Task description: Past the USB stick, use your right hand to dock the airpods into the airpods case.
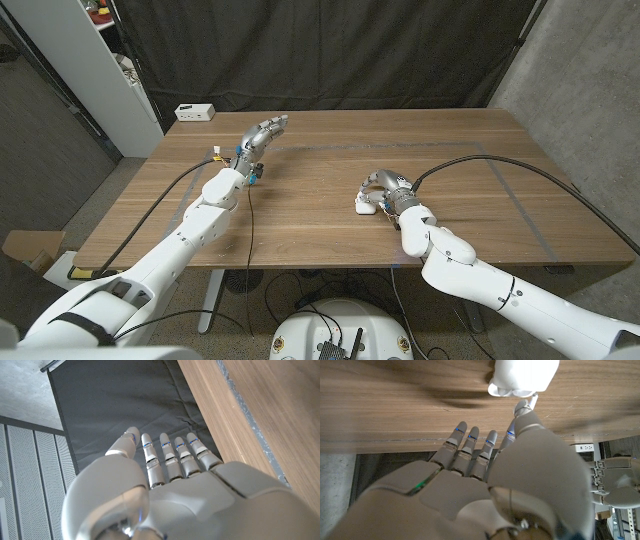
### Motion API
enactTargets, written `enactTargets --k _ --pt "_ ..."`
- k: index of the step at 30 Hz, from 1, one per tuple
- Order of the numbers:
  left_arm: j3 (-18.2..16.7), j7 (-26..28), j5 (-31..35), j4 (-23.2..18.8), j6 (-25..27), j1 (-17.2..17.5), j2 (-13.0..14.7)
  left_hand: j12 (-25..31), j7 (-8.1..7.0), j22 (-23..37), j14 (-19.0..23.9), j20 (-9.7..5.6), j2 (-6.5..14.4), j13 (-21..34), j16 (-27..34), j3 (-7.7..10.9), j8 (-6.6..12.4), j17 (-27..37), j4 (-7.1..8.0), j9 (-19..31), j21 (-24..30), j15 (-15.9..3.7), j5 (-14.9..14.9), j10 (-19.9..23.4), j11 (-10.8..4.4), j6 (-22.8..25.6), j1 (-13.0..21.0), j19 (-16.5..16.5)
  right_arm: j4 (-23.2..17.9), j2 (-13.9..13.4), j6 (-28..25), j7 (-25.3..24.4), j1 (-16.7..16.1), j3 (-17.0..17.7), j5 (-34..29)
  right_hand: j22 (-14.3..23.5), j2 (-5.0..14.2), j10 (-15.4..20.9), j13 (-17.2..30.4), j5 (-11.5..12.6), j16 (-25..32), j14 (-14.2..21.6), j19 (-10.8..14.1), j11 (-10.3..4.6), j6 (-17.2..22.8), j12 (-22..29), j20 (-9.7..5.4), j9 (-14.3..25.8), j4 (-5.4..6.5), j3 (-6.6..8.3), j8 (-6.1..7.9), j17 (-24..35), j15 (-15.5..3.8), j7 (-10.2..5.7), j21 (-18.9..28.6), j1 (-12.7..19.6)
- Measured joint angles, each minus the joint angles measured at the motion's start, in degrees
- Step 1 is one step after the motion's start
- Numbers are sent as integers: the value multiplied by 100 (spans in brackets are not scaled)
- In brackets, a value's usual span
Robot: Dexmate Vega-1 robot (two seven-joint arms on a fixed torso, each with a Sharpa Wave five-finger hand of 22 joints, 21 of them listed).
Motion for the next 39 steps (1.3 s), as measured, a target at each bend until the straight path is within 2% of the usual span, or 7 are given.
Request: enactTargets --k 27,31,39 --pt "20 -29 -33 58 -31 -9 -31 -22 0 0 0 -31 0 -1 0 0 0 0 0 0 -45 0 0 51 9 0 0 31 208 89 152 -223 -107 18 29 0 15 -22 53 0 4 -51 -71 -22 -23 0 10 11 0 1 -5 0 -9 -21 0 76" --pt "27 -20 -26 51 -17 -17 -43 -22 0 0 0 -31 0 -1 0 0 0 0 0 0 -72 0 0 51 9 0 0 31 175 66 143 -224 -144 46 55 0 16 -31 79 0 4 -51 -103 -31 -23 0 -21 11 0 1 -5 -1 -9 -21 -40 75" --pt "47 4 -13 47 7 -29 -61 -21 0 0 0 -31 0 -1 0 0 0 0 0 0 -89 0 0 51 10 0 0 31 -8 -5 109 -221 -247 97 128 0 16 -30 79 0 -21 -71 -135 -31 -45 0 8 11 0 1 -5 -1 11 -43 -40 75"
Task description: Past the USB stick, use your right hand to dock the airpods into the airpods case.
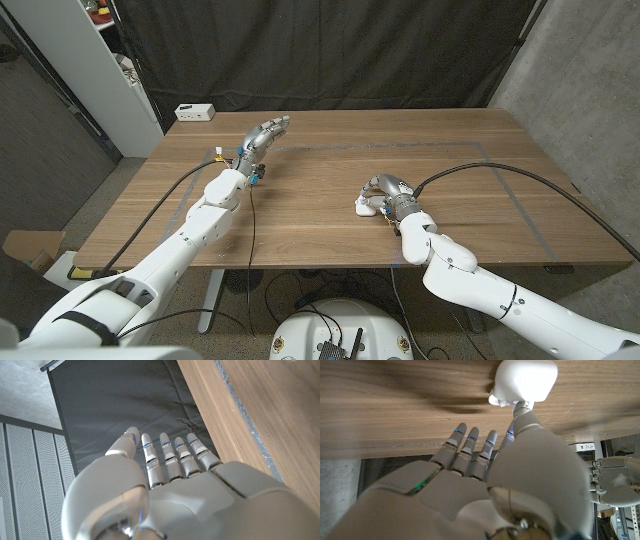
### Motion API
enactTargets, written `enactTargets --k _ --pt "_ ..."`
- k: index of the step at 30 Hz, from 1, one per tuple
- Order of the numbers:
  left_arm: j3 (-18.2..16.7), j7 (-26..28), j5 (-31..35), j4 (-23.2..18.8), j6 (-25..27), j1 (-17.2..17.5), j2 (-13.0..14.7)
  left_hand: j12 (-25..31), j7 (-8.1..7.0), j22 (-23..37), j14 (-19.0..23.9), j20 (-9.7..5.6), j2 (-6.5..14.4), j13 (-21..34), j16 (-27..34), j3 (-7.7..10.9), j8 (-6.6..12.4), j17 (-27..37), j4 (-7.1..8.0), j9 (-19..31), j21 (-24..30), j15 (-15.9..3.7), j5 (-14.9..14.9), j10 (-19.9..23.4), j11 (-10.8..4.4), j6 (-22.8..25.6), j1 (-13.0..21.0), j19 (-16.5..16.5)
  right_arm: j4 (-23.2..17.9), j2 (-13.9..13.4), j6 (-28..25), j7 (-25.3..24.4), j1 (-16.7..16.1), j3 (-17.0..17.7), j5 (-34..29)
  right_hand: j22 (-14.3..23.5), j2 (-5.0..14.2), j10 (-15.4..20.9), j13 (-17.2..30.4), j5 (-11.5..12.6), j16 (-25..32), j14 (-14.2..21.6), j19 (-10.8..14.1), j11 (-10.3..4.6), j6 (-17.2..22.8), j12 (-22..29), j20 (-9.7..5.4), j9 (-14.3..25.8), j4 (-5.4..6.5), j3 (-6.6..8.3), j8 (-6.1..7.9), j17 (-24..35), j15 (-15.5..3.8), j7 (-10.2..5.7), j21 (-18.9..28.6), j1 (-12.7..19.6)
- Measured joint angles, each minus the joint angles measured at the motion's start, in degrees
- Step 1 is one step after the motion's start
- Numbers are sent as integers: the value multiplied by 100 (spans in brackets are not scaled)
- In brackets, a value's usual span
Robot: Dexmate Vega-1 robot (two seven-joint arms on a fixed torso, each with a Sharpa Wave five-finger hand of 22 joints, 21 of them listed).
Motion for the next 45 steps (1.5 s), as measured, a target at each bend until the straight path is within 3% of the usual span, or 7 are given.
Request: enactTargets --k 23,45 --pt "33 25 25 21 91 -61 -28 -22 0 0 0 0 0 29 0 0 0 0 0 0 0 0 0 0 0 0 0 0 -24 -59 52 136 39 7 94 0 32 -61 53 0 -41 -85 -122 -61 -59 0 -17 0 0 -47 -43 0 -24 -21 0 29" --pt "108 -224 2 396 80 -354 -141 -20 0 0 0 32 0 28 0 0 0 0 0 0 -47 0 0 0 0 0 0 31 -124 -1 -189 93 23 -35 112 0 54 -61 80 0 -40 -84 -121 -61 -17 0 -17 -17 0 -47 -44 0 -23 -19 1 51"
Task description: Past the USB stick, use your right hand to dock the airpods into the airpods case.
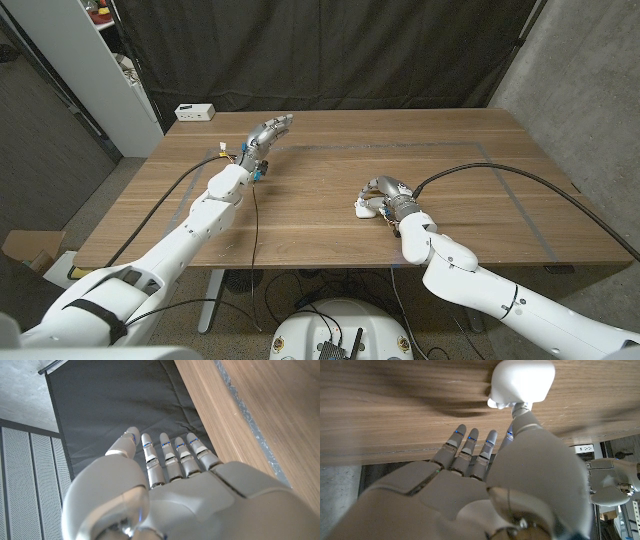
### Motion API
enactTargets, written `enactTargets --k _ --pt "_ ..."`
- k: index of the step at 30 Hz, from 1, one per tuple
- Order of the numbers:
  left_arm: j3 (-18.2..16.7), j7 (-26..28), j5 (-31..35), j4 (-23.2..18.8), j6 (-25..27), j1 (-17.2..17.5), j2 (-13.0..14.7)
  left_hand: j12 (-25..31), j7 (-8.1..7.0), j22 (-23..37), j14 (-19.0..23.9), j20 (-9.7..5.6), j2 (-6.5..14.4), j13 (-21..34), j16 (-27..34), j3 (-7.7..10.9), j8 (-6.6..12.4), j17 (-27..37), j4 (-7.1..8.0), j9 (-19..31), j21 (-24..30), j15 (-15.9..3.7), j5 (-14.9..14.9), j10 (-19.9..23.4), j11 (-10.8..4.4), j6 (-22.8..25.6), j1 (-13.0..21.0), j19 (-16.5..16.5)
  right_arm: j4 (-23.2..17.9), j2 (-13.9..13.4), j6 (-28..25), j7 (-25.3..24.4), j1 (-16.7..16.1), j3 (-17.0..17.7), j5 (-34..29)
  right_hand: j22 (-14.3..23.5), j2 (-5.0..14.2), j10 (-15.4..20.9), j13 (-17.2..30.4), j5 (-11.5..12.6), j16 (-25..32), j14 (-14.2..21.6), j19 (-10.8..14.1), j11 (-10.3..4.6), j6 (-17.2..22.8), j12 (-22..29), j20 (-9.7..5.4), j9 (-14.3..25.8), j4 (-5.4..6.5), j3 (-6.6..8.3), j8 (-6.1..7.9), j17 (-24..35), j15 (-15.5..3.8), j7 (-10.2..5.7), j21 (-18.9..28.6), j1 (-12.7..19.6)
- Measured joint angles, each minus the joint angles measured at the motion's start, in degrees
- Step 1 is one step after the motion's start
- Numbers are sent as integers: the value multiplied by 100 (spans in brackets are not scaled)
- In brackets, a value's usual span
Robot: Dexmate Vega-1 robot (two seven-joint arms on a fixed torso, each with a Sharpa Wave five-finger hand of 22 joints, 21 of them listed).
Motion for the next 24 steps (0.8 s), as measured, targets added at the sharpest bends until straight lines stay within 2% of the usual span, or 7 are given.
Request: enactTargets --k 9,13,24 --pt "33 -122 -23 200 -55 -113 -64 0 0 0 0 0 0 0 0 0 0 0 0 0 1 0 0 0 0 0 0 0 -72 15 -119 -62 -34 -24 -6 0 -45 0 27 0 0 0 0 0 -3 0 0 0 -24 -24 0 -15 0 3 0 90" --pt "42 -158 -34 256 -63 -143 -77 1 0 0 0 0 0 0 0 0 0 0 0 0 -21 0 0 0 0 0 0 0 -85 24 -149 -71 -37 -29 -5 0 -37 0 26 0 0 0 0 0 -62 -11 0 1 -24 -24 -71 -15 0 34 0 142" --pt "56 -203 -48 334 -81 -173 -106 1 0 5 0 0 0 -1 0 -16 0 0 -16 0 -21 0 0 0 0 0 0 0 -154 11 -271 -68 -12 -59 50 0 -37 -103 53 0 -23 -50 -20 42 -302 -68 20 -51 -24 -24 -239 1 12 -29 0 142"
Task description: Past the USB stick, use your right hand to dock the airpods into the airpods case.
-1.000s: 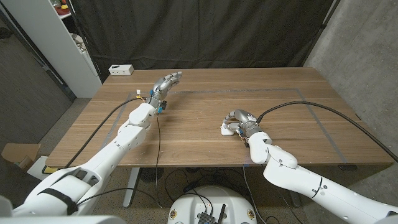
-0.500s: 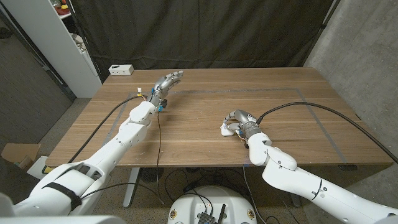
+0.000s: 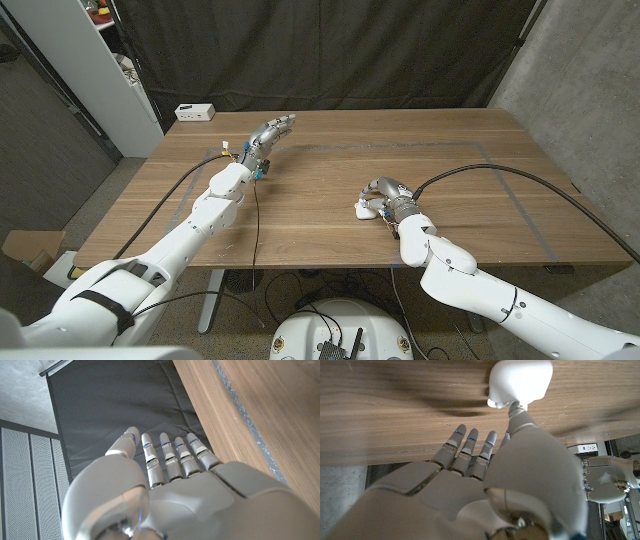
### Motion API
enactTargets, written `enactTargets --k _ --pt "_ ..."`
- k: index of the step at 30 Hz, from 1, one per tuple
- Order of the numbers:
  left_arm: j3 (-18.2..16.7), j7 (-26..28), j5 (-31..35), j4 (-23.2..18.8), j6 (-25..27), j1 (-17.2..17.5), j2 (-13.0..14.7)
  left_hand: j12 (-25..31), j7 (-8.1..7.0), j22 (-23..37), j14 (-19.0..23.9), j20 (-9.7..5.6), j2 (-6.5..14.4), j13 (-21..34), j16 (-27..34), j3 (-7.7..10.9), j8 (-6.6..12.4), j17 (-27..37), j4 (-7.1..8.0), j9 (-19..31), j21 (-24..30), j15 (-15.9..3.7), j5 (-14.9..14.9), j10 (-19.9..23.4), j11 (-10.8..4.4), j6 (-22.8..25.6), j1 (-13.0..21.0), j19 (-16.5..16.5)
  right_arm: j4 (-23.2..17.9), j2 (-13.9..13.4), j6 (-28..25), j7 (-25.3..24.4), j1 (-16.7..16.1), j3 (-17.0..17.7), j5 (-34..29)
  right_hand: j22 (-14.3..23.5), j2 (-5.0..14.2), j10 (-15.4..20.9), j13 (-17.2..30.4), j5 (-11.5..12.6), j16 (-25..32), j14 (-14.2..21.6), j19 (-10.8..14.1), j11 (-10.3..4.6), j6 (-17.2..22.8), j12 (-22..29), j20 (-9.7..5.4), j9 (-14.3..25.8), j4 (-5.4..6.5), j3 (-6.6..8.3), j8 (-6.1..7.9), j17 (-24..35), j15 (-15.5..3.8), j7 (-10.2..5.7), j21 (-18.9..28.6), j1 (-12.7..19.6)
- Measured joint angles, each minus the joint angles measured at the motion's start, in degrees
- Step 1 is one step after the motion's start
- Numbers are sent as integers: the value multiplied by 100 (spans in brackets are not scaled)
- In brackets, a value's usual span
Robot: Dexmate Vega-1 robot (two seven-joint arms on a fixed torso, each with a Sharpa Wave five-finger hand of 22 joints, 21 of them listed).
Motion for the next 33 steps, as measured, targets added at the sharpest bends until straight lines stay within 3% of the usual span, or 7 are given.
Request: enactTargets --k 11,16,23,28,33 --pt "5 -24 -7 13 0 -3 -2 -24 0 25 0 0 0 0 0 0 0 0 0 0 -22 0 0 0 0 0 0 0 -101 -37 -94 41 23 -14 92 0 0 -28 -17 0 0 -20 -31 -28 -60 -43 31 -54 24 -24 -68 1 20 -1 0 0" --pt "5 -26 -10 13 0 -3 2 -24 0 25 0 0 0 0 0 0 0 0 0 0 -22 0 0 0 0 0 0 0 -150 -61 -116 70 29 -5 154 0 0 -91 -16 0 0 -71 -31 31 -160 -65 31 -79 24 -24 -121 29 11 -44 0 0" --pt "1 -13 -11 -44 0 36 29 -24 0 25 0 0 0 0 0 -16 0 0 -16 0 -22 0 0 0 0 0 0 0 -259 -160 -146 205 88 63 317 0 41 -245 -43 0 -22 -187 -40 66 -364 -172 83 -128 57 -57 -268 50 18 -70 0 -42" --pt "-13 26 -12 -119 22 75 59 -24 0 25 0 0 0 0 0 -16 0 0 -16 0 -26 0 0 0 0 0 0 0 -339 -248 -81 330 105 270 596 0 105 -409 -43 0 -44 -303 -63 61 -470 -254 106 -160 88 -88 -355 82 5 -82 0 -152" --pt "-28 60 -11 -197 58 111 94 -24 0 25 0 0 0 28 0 -32 0 0 0 0 -43 0 0 0 0 0 0 0 -346 -308 107 427 62 588 1001 0 112 -432 -42 0 -44 -342 -80 60 -446 -276 123 -186 111 -111 -355 82 26 -106 0 -205"
